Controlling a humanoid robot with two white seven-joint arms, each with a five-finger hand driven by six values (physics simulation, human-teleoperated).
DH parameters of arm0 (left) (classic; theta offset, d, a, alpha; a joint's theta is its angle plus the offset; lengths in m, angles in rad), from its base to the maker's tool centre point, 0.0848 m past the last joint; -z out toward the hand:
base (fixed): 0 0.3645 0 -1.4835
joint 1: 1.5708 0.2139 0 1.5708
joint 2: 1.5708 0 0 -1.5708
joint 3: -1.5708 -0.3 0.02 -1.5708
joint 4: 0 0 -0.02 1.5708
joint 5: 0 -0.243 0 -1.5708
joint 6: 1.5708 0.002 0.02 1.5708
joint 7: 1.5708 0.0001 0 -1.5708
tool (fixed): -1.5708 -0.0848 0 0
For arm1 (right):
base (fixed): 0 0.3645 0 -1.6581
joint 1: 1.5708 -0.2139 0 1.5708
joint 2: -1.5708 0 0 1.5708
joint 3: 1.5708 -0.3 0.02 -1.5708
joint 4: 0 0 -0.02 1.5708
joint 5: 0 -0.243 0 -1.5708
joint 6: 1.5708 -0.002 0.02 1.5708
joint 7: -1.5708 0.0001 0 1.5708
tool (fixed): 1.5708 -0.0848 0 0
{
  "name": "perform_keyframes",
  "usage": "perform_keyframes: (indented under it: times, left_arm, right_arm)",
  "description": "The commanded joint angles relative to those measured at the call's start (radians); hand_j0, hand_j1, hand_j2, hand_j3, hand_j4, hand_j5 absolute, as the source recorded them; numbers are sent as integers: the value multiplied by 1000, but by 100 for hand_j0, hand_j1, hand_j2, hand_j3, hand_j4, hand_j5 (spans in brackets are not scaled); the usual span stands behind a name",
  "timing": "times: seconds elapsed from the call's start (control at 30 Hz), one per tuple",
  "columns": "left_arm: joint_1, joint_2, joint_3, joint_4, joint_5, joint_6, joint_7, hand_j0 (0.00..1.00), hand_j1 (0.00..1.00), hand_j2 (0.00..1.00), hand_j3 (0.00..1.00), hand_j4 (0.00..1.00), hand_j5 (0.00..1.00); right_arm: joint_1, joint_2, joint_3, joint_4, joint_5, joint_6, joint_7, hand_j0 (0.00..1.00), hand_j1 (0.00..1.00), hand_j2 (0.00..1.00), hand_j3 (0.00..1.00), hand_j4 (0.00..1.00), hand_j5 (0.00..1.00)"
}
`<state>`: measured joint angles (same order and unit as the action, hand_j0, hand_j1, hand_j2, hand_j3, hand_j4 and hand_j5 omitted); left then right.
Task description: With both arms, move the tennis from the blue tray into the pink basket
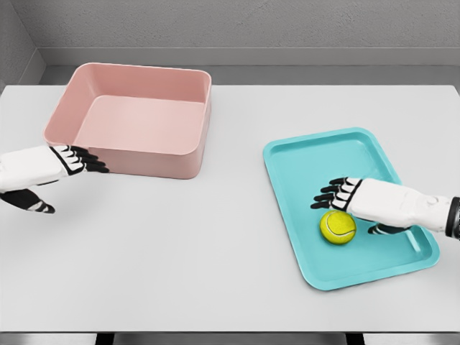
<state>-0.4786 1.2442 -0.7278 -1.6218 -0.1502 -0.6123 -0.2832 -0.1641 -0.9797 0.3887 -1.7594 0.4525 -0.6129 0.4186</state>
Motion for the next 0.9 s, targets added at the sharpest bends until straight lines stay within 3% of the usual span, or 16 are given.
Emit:
perform_keyframes:
  times: [0.0, 0.47, 0.63, 0.87]
  left_arm:
    - [0, 4, 1, 0, 35, 1, 1, 100, 100, 100, 100, 100, 100]
    - [11, 34, 2, 19, 54, 1, 3, 100, 100, 100, 100, 100, 100]
    - [12, 31, 4, 17, 51, 1, 1, 100, 100, 100, 100, 100, 100]
    - [12, 34, 4, 17, 54, 1, 1, 100, 100, 100, 100, 100, 100]
  right_arm:
    - [0, 7, 24, -6, -5, 2, 2, 100, 100, 100, 100, 100, 100]
    - [2, 18, 32, 0, 9, 2, 3, 100, 100, 100, 100, 100, 100]
    - [2, 19, 32, -2, 9, 2, 3, 89, 89, 89, 89, 89, 89]
    - [3, 21, 45, -3, 12, 2, 37, 87, 87, 87, 87, 87, 87]
